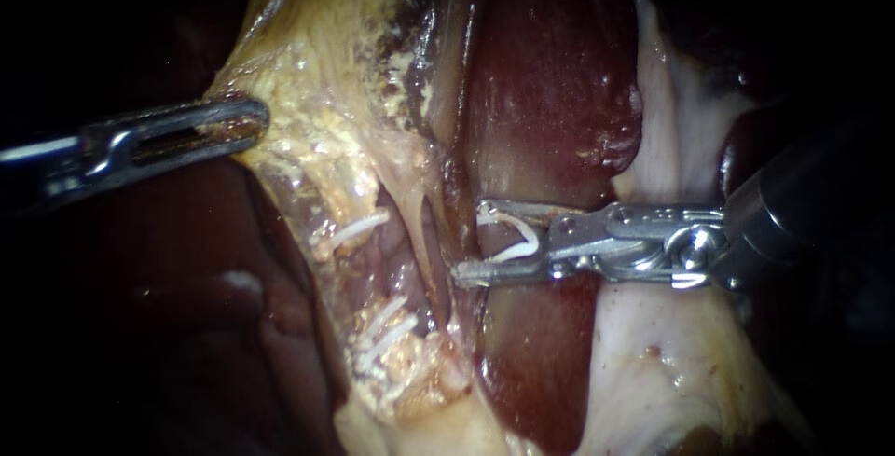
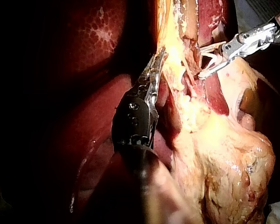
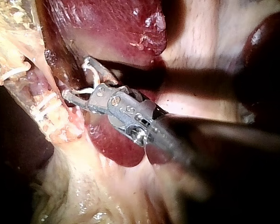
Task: Clipping first clip right tube
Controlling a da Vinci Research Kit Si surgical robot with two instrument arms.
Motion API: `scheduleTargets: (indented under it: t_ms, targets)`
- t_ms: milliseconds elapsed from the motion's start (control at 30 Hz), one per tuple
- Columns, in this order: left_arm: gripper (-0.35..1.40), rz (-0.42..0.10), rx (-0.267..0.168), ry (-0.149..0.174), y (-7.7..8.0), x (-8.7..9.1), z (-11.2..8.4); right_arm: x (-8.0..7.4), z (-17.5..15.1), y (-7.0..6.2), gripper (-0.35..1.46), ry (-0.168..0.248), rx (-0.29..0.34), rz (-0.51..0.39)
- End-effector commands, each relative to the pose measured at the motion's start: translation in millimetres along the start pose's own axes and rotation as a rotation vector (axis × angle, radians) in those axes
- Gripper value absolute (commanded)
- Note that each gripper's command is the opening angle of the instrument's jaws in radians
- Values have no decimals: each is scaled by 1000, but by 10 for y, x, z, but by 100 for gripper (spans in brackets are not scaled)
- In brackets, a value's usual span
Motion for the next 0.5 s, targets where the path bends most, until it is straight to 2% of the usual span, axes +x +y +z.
scheduleTargets:
  t_ms: [33,300,500]
  targets:
    - [-35,0,-1,0,0,0,0,0,0,0,60,0,0,0]
    - [-35,0,-1,0,-1,0,0,0,-1,-1,60,-1,4,0]
    - [-35,0,-1,0,0,0,-1,4,-23,-4,60,-4,18,1]
